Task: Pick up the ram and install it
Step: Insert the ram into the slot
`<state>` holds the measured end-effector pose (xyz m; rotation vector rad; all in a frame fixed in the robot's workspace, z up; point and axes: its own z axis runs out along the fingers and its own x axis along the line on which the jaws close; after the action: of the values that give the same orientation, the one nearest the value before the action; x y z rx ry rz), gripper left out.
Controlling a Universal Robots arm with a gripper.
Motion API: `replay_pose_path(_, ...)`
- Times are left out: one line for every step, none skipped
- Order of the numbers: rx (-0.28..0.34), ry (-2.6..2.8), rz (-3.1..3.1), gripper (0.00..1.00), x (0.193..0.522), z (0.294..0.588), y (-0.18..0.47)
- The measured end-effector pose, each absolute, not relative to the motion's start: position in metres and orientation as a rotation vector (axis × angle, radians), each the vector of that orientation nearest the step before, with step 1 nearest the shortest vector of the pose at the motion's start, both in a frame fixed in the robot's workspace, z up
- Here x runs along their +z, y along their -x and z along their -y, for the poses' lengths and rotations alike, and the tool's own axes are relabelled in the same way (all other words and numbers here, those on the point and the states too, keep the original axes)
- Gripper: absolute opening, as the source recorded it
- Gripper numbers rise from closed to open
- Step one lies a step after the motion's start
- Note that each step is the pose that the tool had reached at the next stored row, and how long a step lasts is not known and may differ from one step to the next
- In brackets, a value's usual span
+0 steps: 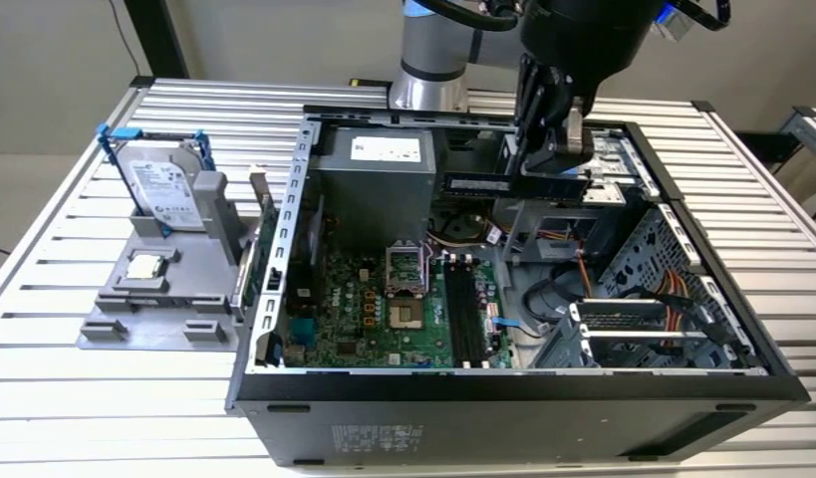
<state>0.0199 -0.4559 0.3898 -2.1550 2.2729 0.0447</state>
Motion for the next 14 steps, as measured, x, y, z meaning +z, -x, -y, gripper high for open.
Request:
replay_pose_path(0.045,2.155,-2.273,0.00,0.3897,0.4544,-0.0194)
replay_pose_path(0.045,2.155,-2.273,0.00,0.3899,0.4531,-0.0192)
replay_pose_path(0.045,2.155,-2.273,0.00,0.3898,0.4522,-0.0191)
replay_pose_path(0.045,2.155,-2.273,0.00,0.3899,0.4518,-0.0191)
replay_pose_path(0.045,2.155,-2.273,0.00,0.3898,0.4518,-0.0191)
replay_pose_path(0.045,2.155,-2.273,0.00,0.3898,0.4518,-0.0191)
replay_pose_path(0.045,2.155,-2.273,0.00,0.3898,0.4517,-0.0190)
replay_pose_path(0.045,2.155,-2.273,0.00,0.3898,0.4516,-0.0191)
replay_pose_path(0.045,2.155,-2.273,0.00,0.3898,0.4516,-0.0191)
replay_pose_path(0.045,2.155,-2.273,0.00,0.3898,0.4516,-0.0191)
replay_pose_path(0.045,2.155,-2.273,0.00,0.3899,0.4516,-0.0191)
replay_pose_path(0.045,2.155,-2.273,0.00,0.3898,0.4516,-0.0191)
replay_pose_path(0.045,2.155,-2.273,0.00,0.3899,0.4515,-0.0191)
replay_pose_path(0.045,2.155,-2.273,0.00,0.3898,0.4515,-0.0190)
